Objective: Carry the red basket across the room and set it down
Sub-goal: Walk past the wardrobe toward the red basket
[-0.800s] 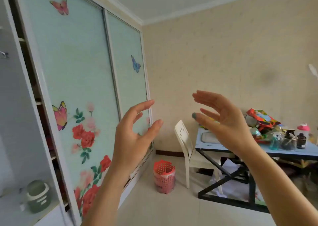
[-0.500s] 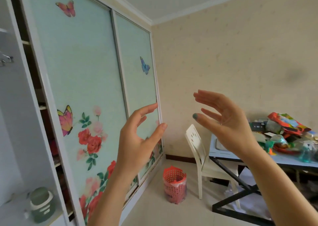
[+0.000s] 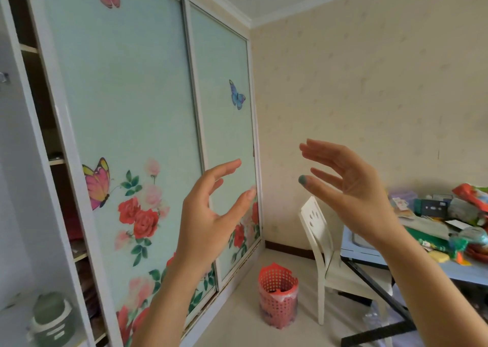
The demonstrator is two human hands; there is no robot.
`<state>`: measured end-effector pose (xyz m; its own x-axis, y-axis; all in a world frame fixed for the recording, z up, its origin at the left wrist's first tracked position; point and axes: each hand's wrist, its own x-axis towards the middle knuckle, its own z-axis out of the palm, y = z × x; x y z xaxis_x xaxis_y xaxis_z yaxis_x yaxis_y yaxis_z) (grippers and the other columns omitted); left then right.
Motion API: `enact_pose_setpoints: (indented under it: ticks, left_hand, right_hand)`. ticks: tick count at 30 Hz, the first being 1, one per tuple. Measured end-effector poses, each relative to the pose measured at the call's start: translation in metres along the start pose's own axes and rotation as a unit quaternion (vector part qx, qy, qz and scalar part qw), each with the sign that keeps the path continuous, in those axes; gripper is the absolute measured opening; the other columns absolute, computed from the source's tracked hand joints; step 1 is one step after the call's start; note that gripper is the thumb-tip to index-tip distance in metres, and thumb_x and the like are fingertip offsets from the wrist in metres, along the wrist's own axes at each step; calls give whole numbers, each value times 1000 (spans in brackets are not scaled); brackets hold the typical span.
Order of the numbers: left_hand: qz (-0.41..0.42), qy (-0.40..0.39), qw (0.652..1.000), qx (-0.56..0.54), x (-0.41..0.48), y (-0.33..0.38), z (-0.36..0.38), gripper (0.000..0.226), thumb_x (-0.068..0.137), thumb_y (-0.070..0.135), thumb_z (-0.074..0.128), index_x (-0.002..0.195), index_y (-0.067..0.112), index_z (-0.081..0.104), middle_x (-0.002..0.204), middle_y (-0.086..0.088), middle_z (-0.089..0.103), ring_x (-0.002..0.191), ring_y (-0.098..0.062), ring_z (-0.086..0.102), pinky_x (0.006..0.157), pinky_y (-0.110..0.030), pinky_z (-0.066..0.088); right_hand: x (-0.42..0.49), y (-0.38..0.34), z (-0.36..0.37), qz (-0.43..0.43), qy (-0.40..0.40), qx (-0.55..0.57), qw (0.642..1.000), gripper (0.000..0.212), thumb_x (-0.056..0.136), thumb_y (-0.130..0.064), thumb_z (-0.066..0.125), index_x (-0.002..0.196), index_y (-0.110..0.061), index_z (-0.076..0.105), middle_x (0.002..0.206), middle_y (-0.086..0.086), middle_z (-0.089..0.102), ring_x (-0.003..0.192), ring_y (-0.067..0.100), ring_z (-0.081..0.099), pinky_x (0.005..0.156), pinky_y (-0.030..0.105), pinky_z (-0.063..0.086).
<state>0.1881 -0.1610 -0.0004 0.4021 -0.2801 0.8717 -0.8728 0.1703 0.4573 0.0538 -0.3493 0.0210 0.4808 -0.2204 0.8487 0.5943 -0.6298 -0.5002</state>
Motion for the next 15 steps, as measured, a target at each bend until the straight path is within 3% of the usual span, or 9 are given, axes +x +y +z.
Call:
enact_pose_setpoints:
  ticks: [8, 15]
  left_hand:
    - [-13, 1, 1000, -14, 38, -82, 18, 46, 82, 44, 68, 126, 34, 62, 130, 24, 64, 128, 1, 55, 109, -28, 45]
    - [-9, -6, 999, -30, 89, -179, 28, 45, 84, 35, 71, 128, 30, 62, 131, 23, 64, 128, 0, 56, 108, -24, 46]
  right_hand:
    - [39, 76, 24, 16, -8, -11, 1000, 51, 77, -35, 73, 125, -35, 57, 129, -14, 64, 124, 6, 58, 100, 31, 50]
    - [92, 152, 57, 20, 4, -37, 999, 52, 78, -35, 73, 127, -33, 56, 130, -15, 63, 124, 5, 57, 100, 30, 50]
